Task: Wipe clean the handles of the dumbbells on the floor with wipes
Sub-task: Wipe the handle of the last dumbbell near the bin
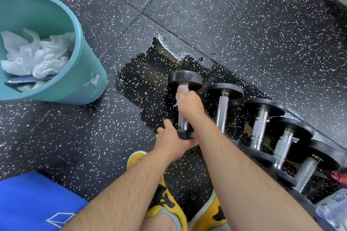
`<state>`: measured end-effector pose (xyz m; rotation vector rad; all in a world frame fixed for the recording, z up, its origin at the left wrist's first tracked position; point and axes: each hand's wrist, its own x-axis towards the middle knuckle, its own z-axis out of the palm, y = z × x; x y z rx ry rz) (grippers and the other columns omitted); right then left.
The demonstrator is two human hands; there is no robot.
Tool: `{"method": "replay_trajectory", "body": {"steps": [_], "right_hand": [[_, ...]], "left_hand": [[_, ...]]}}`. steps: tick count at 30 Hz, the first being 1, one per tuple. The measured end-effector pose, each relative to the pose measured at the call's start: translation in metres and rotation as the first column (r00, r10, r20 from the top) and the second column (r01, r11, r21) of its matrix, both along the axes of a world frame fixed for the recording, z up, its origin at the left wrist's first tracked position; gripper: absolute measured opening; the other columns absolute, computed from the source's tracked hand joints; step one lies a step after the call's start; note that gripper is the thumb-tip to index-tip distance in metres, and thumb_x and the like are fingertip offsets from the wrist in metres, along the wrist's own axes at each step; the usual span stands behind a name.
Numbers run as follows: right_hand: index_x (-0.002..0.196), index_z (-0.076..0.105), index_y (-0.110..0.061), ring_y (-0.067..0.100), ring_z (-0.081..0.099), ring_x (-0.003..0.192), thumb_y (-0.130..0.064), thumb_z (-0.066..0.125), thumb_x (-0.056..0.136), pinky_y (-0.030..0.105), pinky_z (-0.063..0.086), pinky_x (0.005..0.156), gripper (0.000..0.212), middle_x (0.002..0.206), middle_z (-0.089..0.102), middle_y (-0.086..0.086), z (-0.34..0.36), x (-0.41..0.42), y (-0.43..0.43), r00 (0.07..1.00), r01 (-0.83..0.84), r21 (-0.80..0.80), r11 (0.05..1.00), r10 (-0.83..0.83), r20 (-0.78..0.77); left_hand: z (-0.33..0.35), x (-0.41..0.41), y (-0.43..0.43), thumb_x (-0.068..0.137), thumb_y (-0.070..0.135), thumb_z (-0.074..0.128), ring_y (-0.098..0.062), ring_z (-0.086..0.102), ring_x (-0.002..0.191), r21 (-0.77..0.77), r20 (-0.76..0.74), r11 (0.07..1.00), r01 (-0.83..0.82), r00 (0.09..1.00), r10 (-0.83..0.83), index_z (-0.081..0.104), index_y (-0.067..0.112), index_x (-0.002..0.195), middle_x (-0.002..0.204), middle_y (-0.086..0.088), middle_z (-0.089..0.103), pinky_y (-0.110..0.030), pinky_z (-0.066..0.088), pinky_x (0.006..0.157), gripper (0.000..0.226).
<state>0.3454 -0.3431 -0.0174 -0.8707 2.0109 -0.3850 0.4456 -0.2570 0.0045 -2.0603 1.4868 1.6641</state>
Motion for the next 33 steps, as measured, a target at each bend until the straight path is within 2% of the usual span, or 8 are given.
{"method": "replay_trajectory", "body": {"steps": [4,9,13,17,22,25,28,33], "right_hand": [[0.131,0.055,0.0,0.032,0.058,0.111,-0.043,0.028,0.109,0.031,0.038,0.083,0.055,0.125,0.061,0.016,-0.001,-0.004,0.002,0.997,0.07,-0.004,0.998,-0.07,0.025],[0.134,0.053,-0.001,0.026,0.054,0.096,-0.042,0.036,0.107,0.035,0.041,0.083,0.052,0.109,0.057,0.01,-0.002,-0.008,0.003,0.904,0.344,0.099,0.934,-0.358,0.234],[0.132,0.051,-0.008,0.022,0.056,0.085,-0.045,0.037,0.107,0.033,0.04,0.086,0.047,0.088,0.066,0.003,0.01,-0.004,-0.007,0.825,0.401,0.207,0.892,-0.45,0.342],[0.118,0.057,-0.011,0.013,0.052,0.074,-0.049,0.032,0.107,0.034,0.04,0.081,0.047,0.08,0.06,0.0,0.015,-0.008,0.002,0.911,0.236,0.178,0.955,-0.281,0.302],[0.131,0.053,-0.003,0.024,0.057,0.098,-0.042,0.028,0.105,0.036,0.043,0.076,0.053,0.117,0.06,0.011,0.012,-0.01,0.023,0.981,-0.118,0.121,0.986,0.097,0.166],[0.128,0.048,0.002,0.031,0.056,0.096,-0.029,0.031,0.106,0.035,0.04,0.073,0.042,0.114,0.056,0.015,0.015,-0.006,0.026,0.991,-0.114,0.161,0.98,0.102,0.082],[0.133,0.042,0.001,0.028,0.05,0.078,-0.014,0.033,0.104,0.031,0.034,0.06,0.034,0.122,0.051,0.025,0.011,-0.001,0.014,0.994,-0.107,0.147,0.983,0.104,0.027],[0.13,0.047,0.002,0.038,0.057,0.114,-0.035,0.044,0.105,0.037,0.044,0.083,0.044,0.13,0.055,0.022,0.007,0.004,-0.001,0.999,-0.011,0.131,0.991,0.017,-0.051]], "left_hand": [[0.0,-0.001,0.0,0.065,0.065,0.085,-0.027,0.045,0.124,-0.004,-0.007,1.0,-0.013,1.0,0.013,0.021,0.015,0.146,0.133,-0.008,0.038,-0.045,0.047,0.103,0.115],[-0.001,-0.002,0.001,0.064,0.066,0.085,-0.027,0.045,0.125,-0.016,-0.005,1.0,-0.019,1.0,0.019,0.019,0.014,0.15,0.134,-0.008,0.039,-0.045,0.047,0.104,0.12],[-0.003,-0.001,0.001,0.061,0.07,0.084,-0.028,0.046,0.124,-0.01,-0.007,1.0,-0.017,1.0,0.017,0.022,0.015,0.147,0.133,-0.008,0.039,-0.047,0.048,0.103,0.12],[-0.002,-0.001,0.001,0.043,0.087,0.074,-0.027,0.047,0.122,0.009,-0.006,1.0,-0.015,1.0,0.015,0.021,0.017,0.147,0.13,-0.006,0.039,-0.046,0.05,0.101,0.136],[-0.004,0.0,0.003,0.056,0.08,0.081,-0.027,0.048,0.121,-0.01,0.006,1.0,-0.002,1.0,0.002,0.024,0.019,0.143,0.127,-0.005,0.039,-0.046,0.051,0.1,0.121],[-0.004,-0.001,0.002,0.058,0.076,0.082,-0.028,0.048,0.12,-0.015,0.009,1.0,0.004,1.0,-0.004,0.025,0.019,0.14,0.126,-0.006,0.038,-0.047,0.052,0.099,0.114],[-0.004,-0.001,0.0,0.059,0.074,0.083,-0.028,0.048,0.12,-0.009,-0.005,1.0,0.003,1.0,-0.003,0.025,0.02,0.139,0.126,-0.005,0.037,-0.047,0.051,0.1,0.112],[-0.001,0.0,0.001,0.062,0.069,0.084,-0.027,0.047,0.12,-0.005,-0.009,1.0,0.008,1.0,-0.008,0.028,0.022,0.13,0.125,-0.004,0.037,-0.048,0.049,0.101,0.1]]}}
